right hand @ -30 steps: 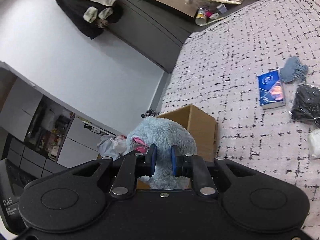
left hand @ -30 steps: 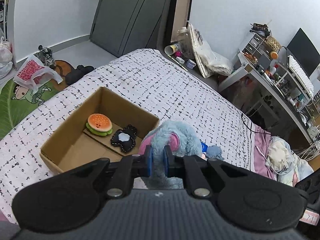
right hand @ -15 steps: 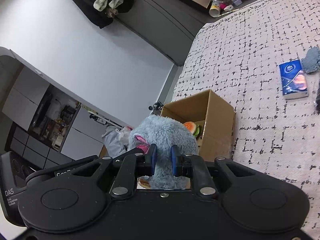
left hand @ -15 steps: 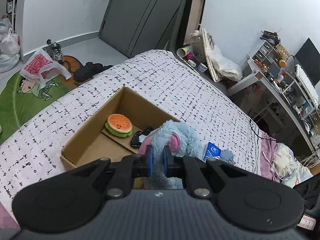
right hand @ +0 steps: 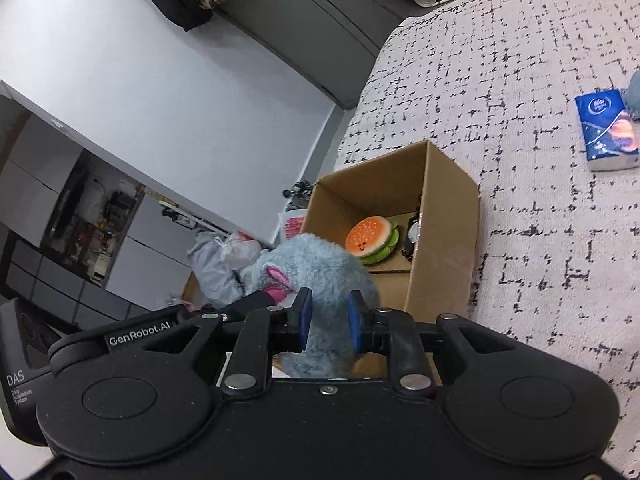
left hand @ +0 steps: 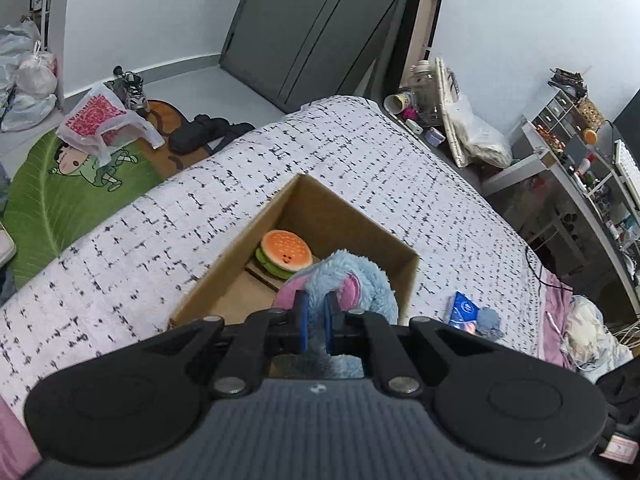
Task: Organize soft objects
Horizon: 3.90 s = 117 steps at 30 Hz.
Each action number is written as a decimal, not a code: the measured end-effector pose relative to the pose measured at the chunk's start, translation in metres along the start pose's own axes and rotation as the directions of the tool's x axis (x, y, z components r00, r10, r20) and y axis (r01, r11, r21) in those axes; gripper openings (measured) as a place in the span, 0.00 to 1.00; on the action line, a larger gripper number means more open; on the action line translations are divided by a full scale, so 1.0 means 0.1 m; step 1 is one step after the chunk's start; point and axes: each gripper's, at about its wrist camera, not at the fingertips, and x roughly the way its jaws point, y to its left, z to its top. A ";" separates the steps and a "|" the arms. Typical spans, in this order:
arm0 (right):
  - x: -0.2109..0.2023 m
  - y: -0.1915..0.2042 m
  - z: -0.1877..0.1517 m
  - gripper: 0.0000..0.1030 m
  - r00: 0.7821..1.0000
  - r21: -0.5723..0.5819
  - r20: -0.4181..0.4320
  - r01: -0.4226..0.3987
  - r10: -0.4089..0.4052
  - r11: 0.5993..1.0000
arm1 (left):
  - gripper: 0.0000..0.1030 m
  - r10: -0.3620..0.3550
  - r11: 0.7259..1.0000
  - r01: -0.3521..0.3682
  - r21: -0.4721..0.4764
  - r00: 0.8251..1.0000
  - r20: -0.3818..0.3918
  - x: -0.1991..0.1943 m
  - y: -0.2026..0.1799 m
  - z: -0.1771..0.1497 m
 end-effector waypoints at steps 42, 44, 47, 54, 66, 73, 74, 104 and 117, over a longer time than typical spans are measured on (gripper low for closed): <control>-0.77 0.01 0.30 0.72 0.959 -0.070 0.074 0.277 -0.272 0.958 | 0.96 0.174 0.968 -0.175 0.180 0.985 0.020 -0.10 -0.65 -0.01; -0.89 0.05 0.32 0.81 0.954 -0.094 0.108 0.291 -0.281 0.952 | 0.99 0.159 0.971 -0.162 0.176 0.987 0.029 -0.16 -0.71 -0.02; -1.04 0.05 0.36 0.88 0.951 -0.113 0.135 0.294 -0.279 0.949 | 0.99 0.142 0.973 -0.148 0.178 0.989 0.048 -0.21 -0.79 -0.03; -1.30 -0.08 0.39 0.97 0.939 -0.071 0.158 0.318 -0.304 0.945 | 1.00 0.109 0.980 -0.119 0.159 0.992 0.070 -0.30 -0.92 -0.14; -1.66 -0.30 0.44 1.00 0.935 -0.021 0.160 0.324 -0.316 0.946 | 1.00 0.070 0.974 -0.084 0.212 0.995 0.070 -0.37 -1.32 -0.28; -1.80 -0.43 0.45 1.00 0.927 -0.009 0.167 0.343 -0.337 0.939 | 0.99 0.081 0.971 -0.091 0.221 0.995 0.054 -0.34 -1.49 -0.40; -1.82 -0.45 0.46 1.00 0.924 -0.011 0.166 0.350 -0.343 0.937 | 1.00 0.084 0.969 -0.095 0.229 0.995 0.056 -0.34 -1.51 -0.41; -2.10 -1.55 0.65 0.91 0.943 0.387 0.121 0.243 -0.310 0.889 | 0.99 0.048 0.948 -0.028 0.316 0.997 -0.056 0.33 -2.22 -0.76; -1.77 -1.96 0.62 0.68 0.951 0.551 0.054 0.225 -0.303 0.804 | 0.91 -0.014 0.962 0.058 0.265 0.986 -0.165 0.89 -2.27 -0.86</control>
